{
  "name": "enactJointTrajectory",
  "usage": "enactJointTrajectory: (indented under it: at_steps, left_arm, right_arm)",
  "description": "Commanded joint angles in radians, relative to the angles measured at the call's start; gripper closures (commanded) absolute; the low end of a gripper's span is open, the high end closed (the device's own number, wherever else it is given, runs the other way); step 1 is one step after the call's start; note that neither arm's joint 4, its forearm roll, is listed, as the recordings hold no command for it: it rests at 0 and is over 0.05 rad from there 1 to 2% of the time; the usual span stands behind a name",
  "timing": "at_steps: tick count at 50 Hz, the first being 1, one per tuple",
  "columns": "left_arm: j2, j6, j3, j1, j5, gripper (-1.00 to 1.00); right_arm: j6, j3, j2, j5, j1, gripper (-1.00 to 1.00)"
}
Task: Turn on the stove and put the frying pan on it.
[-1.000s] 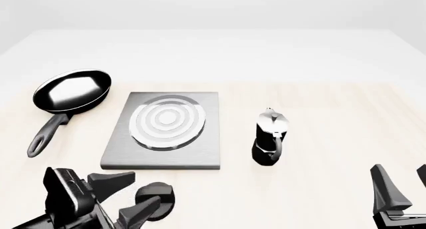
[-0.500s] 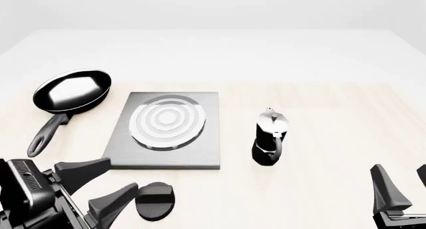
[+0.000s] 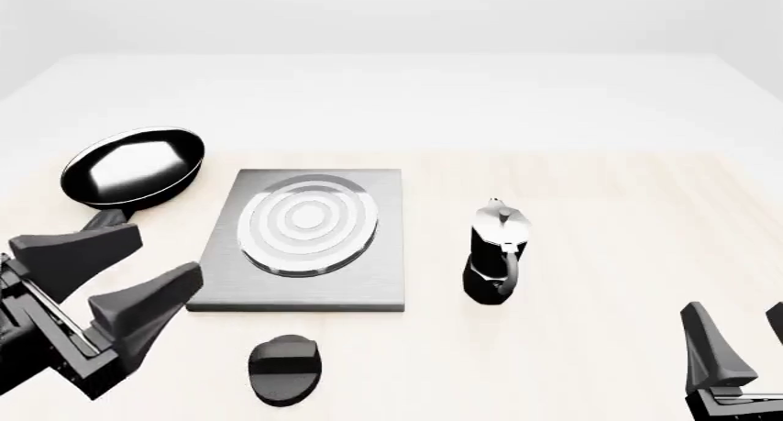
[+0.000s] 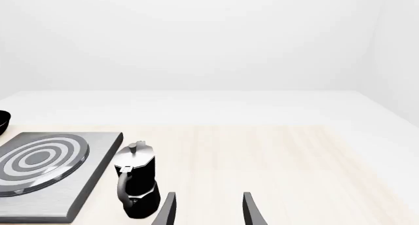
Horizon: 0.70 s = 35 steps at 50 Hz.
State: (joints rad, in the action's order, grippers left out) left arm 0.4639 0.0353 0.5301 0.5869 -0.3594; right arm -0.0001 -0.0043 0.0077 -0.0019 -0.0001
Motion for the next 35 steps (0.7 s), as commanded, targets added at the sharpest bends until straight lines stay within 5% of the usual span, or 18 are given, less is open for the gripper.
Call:
enactJointTrajectory:
  at_steps: [1, 19, 35]
  left_arm:
    - [0.051, -0.035, 0.126, -0.076, -0.053, -1.00]
    - [0.173, -0.107, 0.253, -0.246, -0.096, -1.00]
    - [0.239, -0.161, 0.267, -0.379, -0.099, -1.00]
  right_arm:
    - [0.000, 0.000, 0.000, 0.000, 0.000, -1.00]
    - [0.000, 0.000, 0.000, 0.000, 0.000, -1.00]
    - [0.000, 0.000, 0.000, 0.000, 0.000, -1.00]
